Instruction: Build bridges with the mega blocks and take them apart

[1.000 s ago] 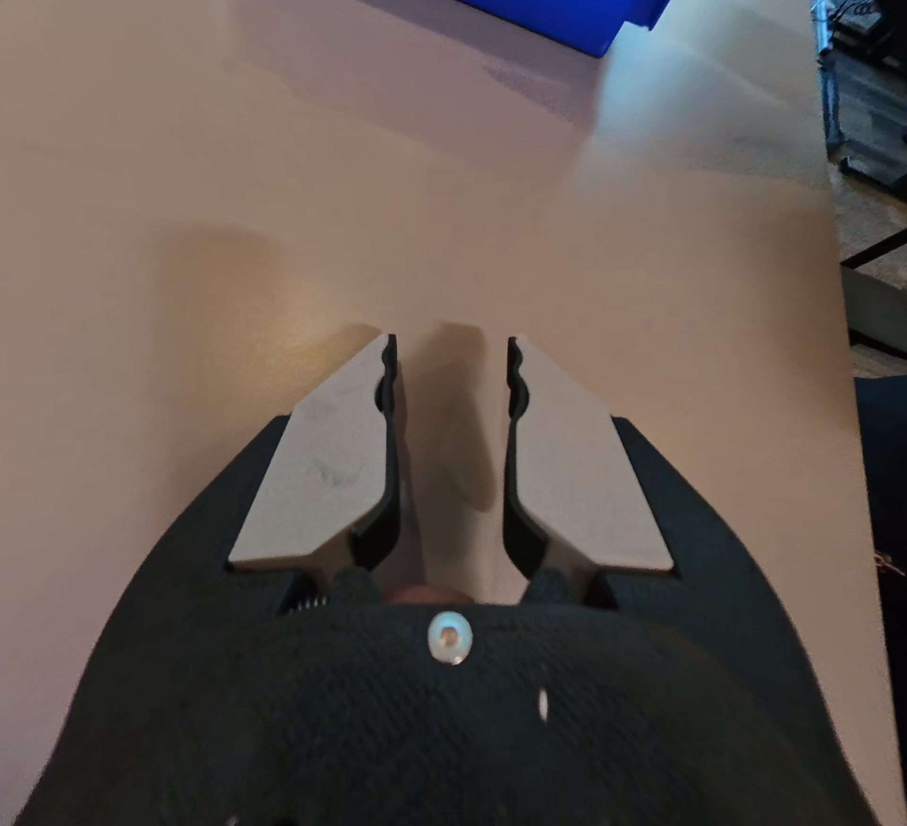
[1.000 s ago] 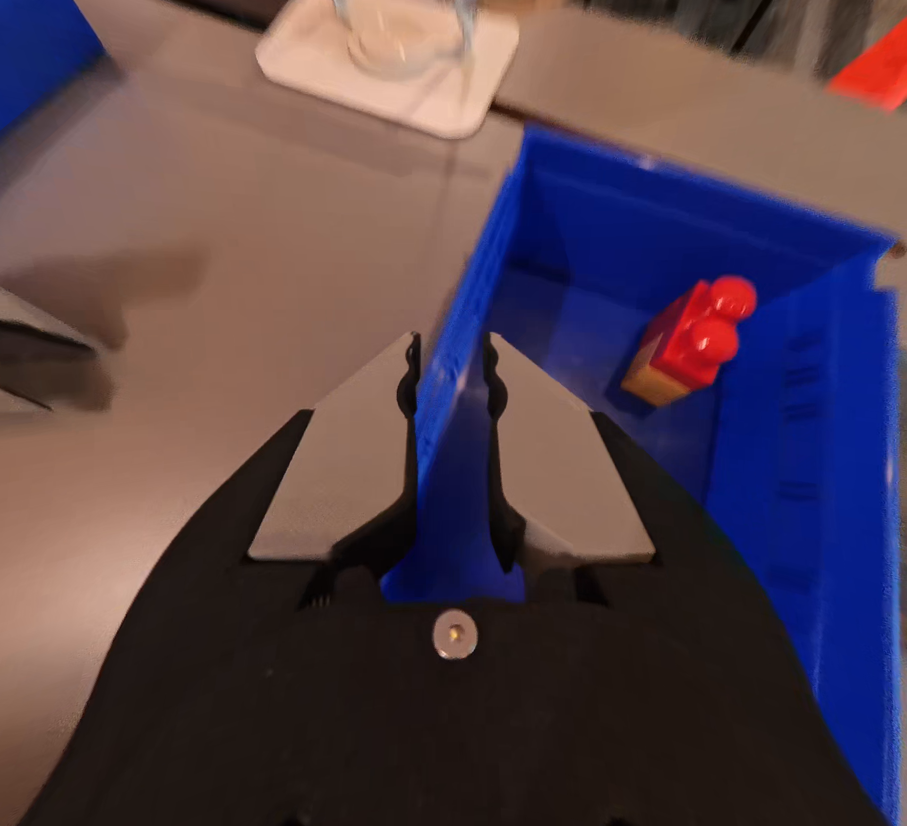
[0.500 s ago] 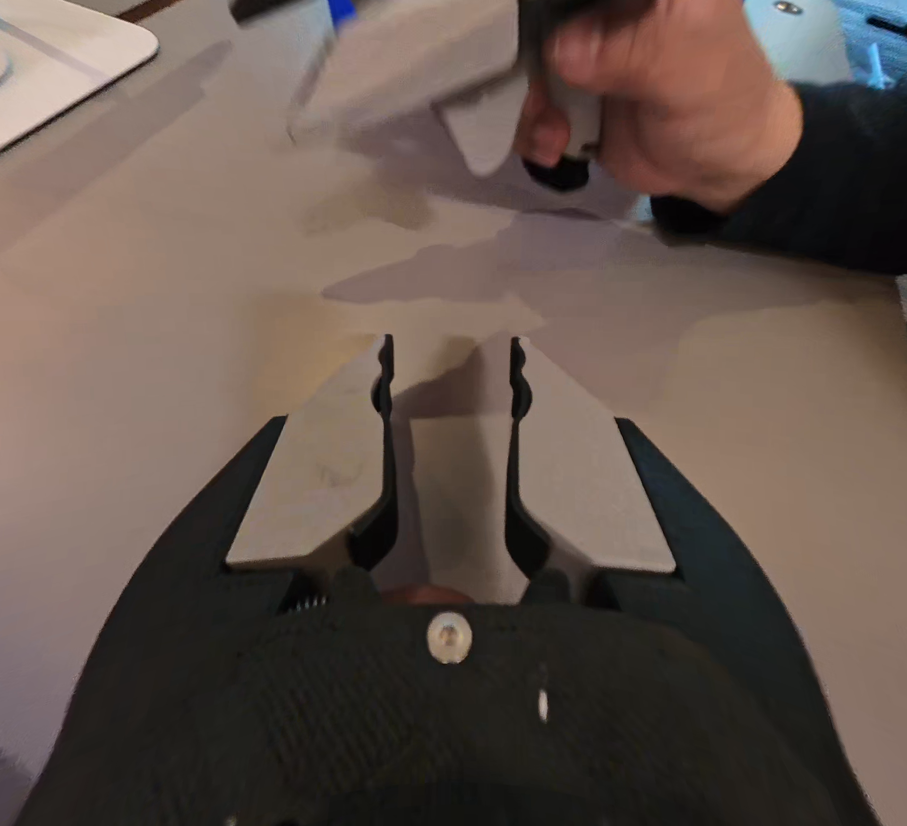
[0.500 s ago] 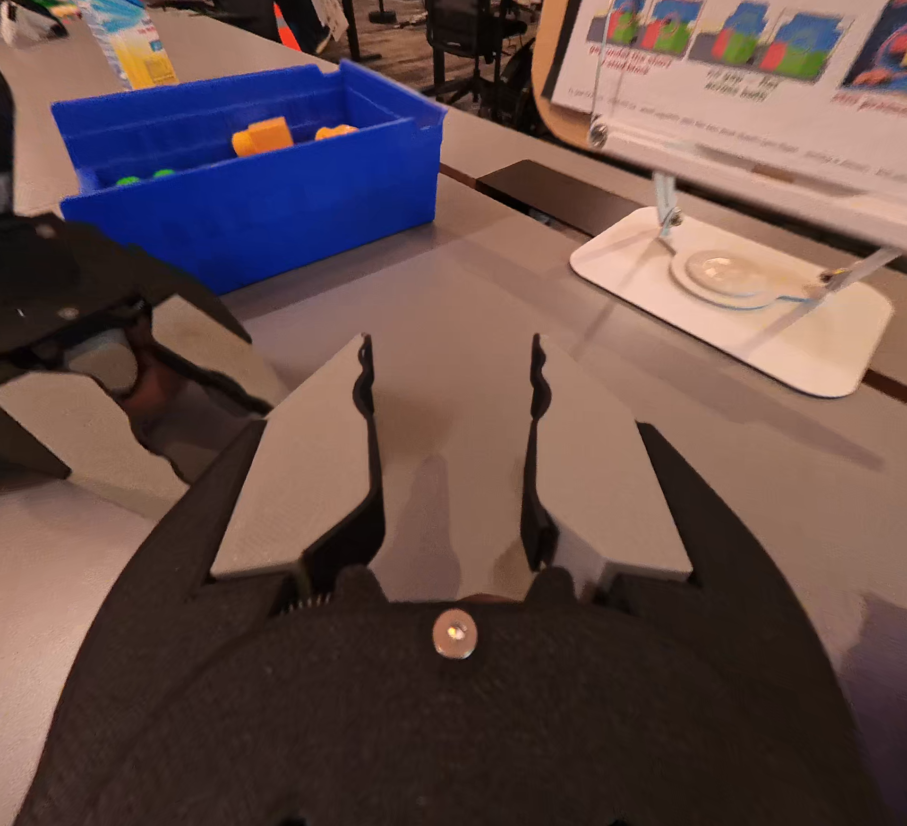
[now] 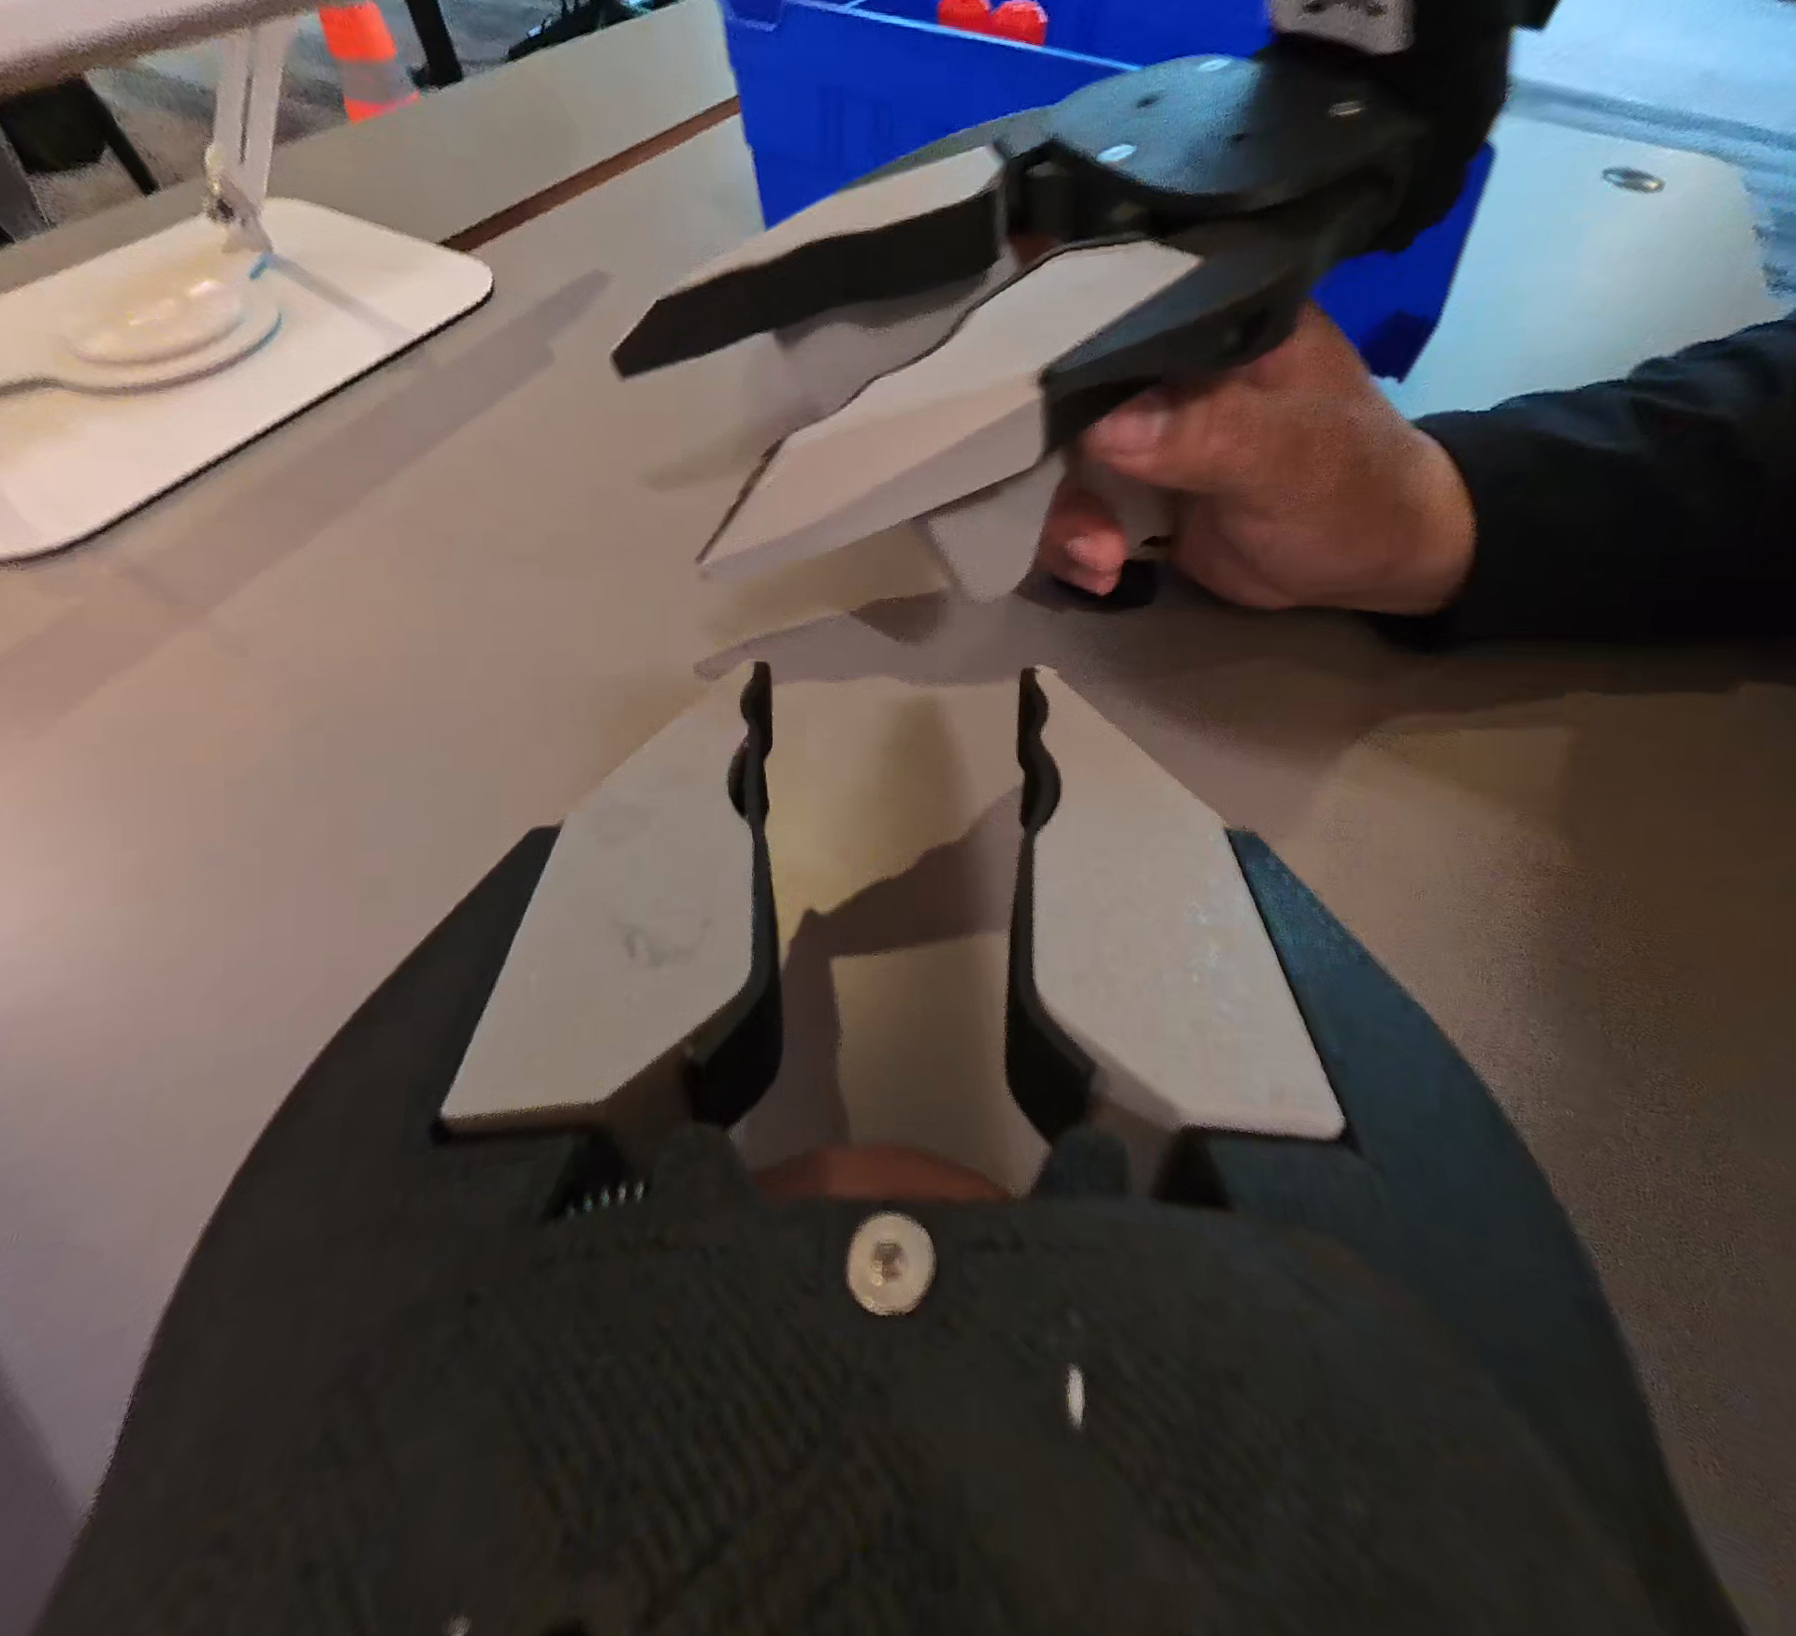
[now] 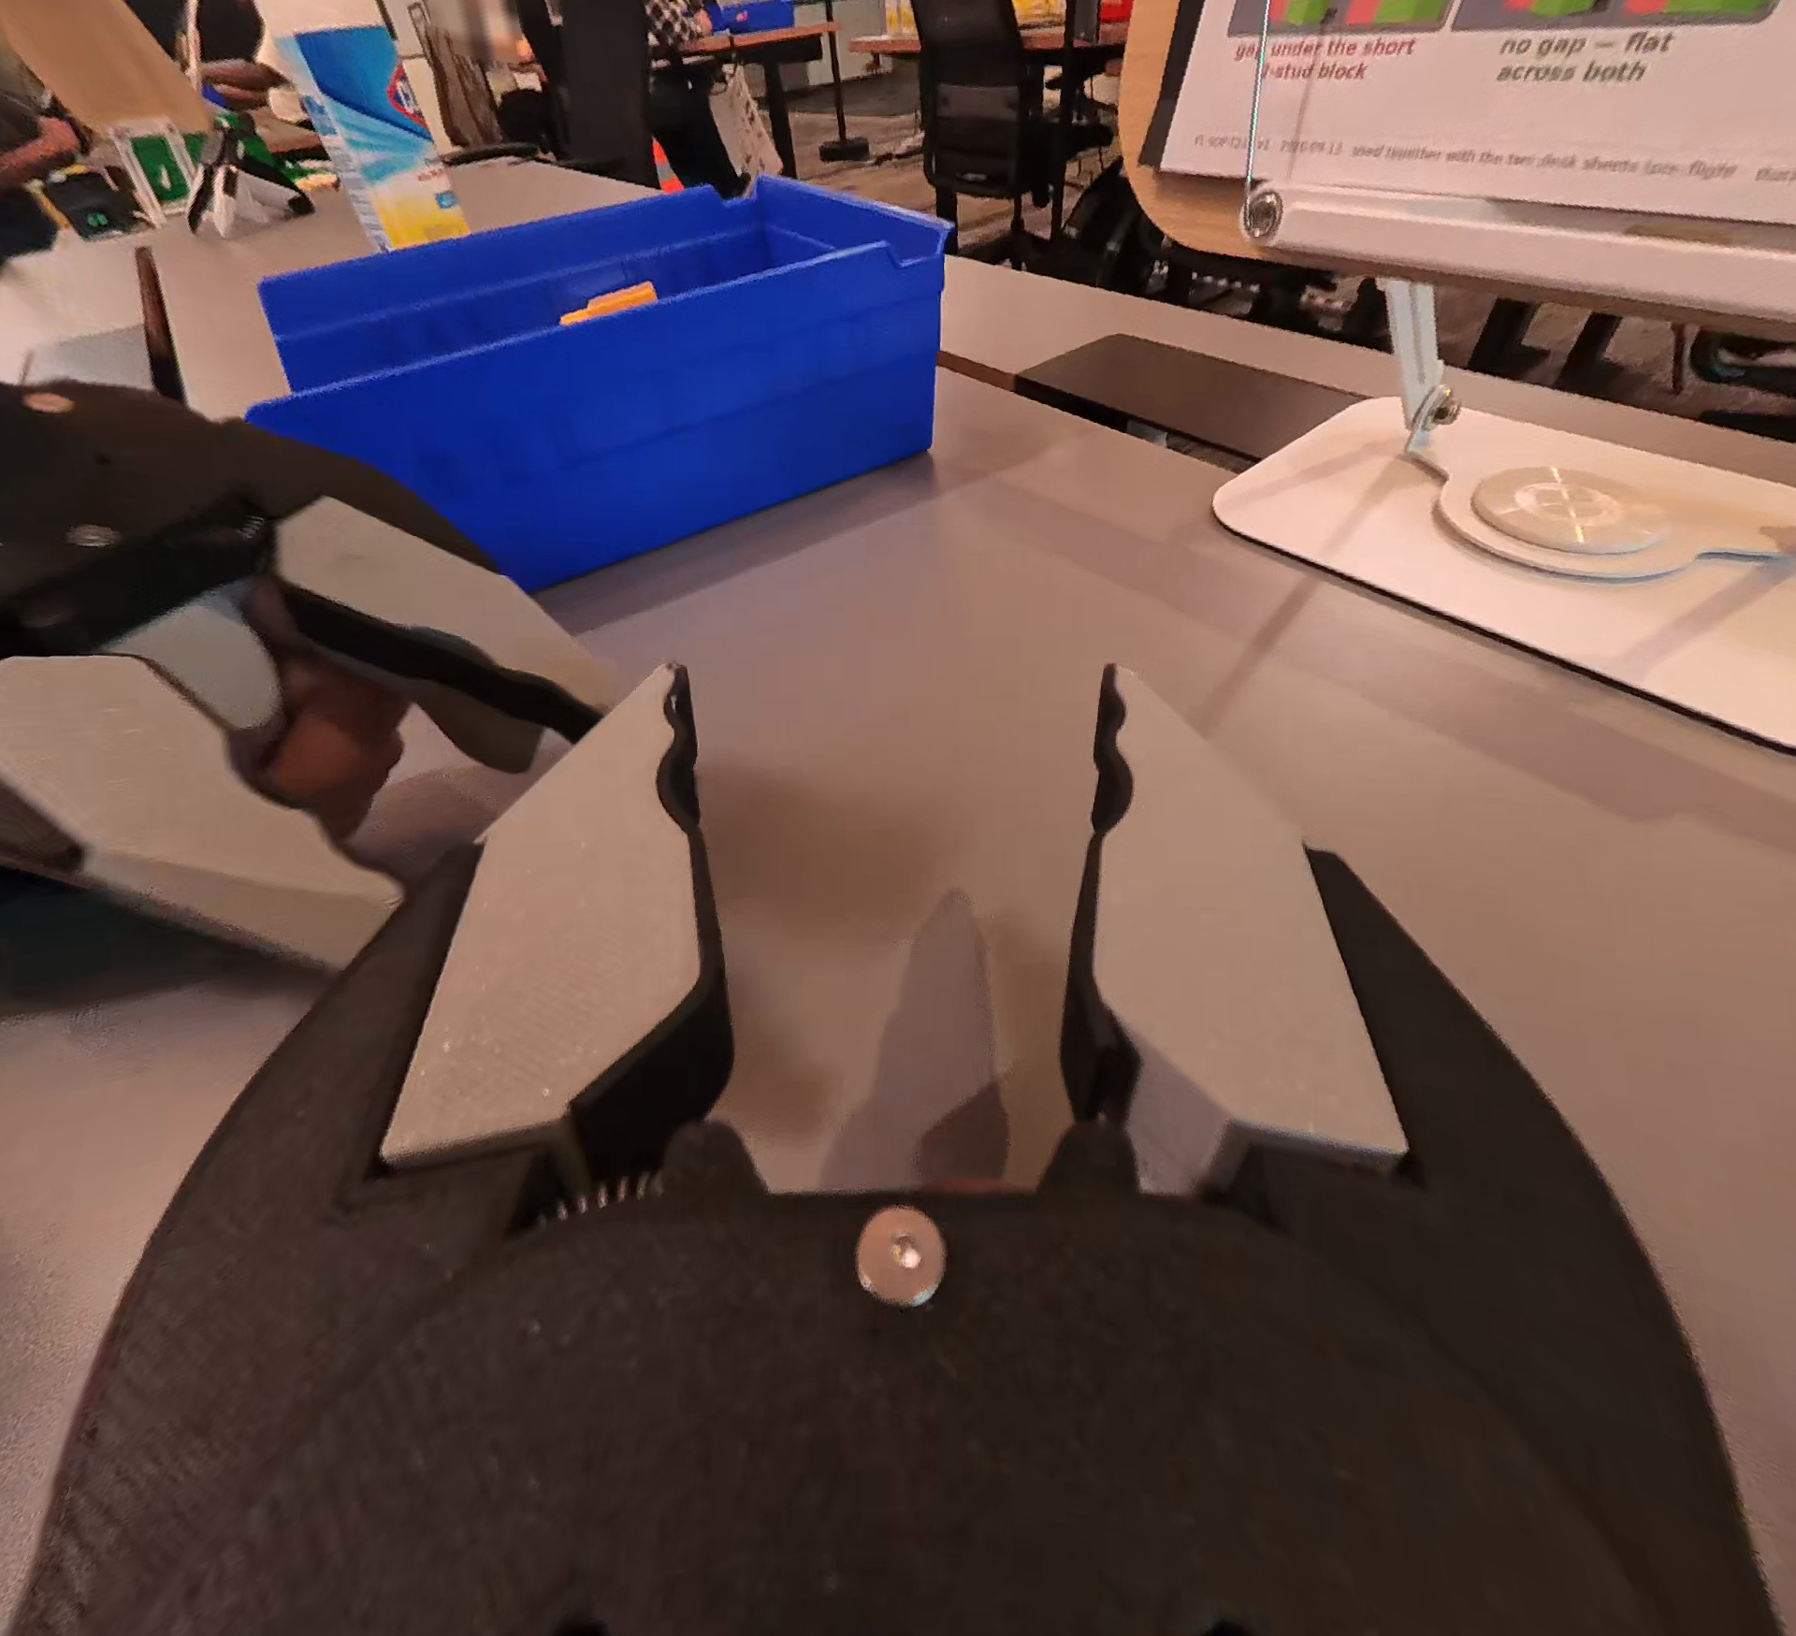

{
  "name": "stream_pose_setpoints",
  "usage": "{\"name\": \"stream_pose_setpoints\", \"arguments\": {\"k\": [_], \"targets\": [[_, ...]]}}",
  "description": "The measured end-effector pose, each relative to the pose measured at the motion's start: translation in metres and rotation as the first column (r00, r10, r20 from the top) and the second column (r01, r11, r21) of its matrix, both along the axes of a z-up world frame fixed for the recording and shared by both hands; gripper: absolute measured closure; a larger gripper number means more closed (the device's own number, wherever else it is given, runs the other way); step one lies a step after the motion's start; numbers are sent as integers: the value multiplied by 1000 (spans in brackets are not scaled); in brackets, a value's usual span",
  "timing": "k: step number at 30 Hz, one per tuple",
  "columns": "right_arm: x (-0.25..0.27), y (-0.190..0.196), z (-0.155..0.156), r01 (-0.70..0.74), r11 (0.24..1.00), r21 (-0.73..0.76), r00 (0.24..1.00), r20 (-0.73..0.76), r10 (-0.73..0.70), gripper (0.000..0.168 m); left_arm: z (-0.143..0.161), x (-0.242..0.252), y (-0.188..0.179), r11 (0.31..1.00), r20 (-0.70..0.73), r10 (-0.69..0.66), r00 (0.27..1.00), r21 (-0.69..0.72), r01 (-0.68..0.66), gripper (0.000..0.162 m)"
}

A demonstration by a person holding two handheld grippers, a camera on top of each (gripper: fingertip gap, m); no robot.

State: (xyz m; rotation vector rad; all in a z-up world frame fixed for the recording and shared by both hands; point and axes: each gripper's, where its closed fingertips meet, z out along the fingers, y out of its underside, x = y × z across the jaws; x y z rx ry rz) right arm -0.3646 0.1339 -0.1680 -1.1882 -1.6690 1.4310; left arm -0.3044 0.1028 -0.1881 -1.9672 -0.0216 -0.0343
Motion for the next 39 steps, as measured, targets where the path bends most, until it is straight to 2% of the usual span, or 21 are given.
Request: {"name": "stream_pose_setpoints", "arguments": {"k": [3,5,12,18,23,25,30,39], "targets": [[-4,2,-2,2,1000,-13,1000,5,-2,88,11,11,2,999,-69,-30,997,35,32,112],[-7,5,-5,13,1000,-1,1000,16,-13,87,22,10,3,994,-65,-12,998,104,19,109],[-6,6,-4,20,999,37,1000,6,-20,82,31,0,-3,990,207,17,978,137,-46,89],[-3,6,6,44,994,100,998,-44,-40,82,60,-2,-9,957,288,-26,957,284,-60,85],[-2,11,9,73,993,93,996,-51,-69,83,43,-11,-6,970,176,2,984,241,-46,82],[-4,13,4,83,990,112,996,-27,-81,83,38,-11,-4,974,160,7,987,223,-43,77],[4,16,-6,81,985,150,996,15,-84,83,32,-16,-5,971,101,51,994,230,-73,78],[3,2,-6,-1,997,76,1000,29,-1,85,43,-5,-7,961,76,44,996,271,-63,85]]}}
